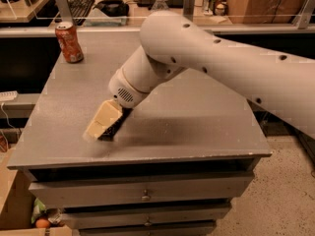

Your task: Move rxbar chocolate near coke can

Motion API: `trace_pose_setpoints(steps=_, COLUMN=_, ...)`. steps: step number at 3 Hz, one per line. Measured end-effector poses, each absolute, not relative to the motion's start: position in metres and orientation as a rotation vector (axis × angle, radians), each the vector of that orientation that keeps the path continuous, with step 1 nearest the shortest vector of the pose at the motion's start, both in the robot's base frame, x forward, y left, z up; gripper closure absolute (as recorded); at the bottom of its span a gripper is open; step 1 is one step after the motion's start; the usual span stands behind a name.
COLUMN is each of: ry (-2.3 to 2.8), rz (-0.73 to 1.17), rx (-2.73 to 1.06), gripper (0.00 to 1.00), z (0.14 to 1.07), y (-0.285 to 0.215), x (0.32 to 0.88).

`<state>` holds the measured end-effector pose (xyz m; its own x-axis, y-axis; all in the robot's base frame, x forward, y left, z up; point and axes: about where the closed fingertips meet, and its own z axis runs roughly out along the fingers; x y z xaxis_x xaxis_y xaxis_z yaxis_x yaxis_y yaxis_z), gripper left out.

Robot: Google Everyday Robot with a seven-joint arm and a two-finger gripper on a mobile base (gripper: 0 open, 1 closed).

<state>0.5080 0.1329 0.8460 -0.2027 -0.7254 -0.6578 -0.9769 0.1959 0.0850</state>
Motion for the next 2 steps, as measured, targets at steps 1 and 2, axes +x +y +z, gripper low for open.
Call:
trace_pose_setpoints(steps=1, ry=2.03, rz=0.656, rx=-1.551, gripper=0.0, z=0.8291, y=0.1291, x=0.5044)
trace_pose_setpoints(steps=2, ry=2.032, rz=0.616, rx=-1.514, gripper=0.18, z=0.8239, y=0.1207, x=0.5023)
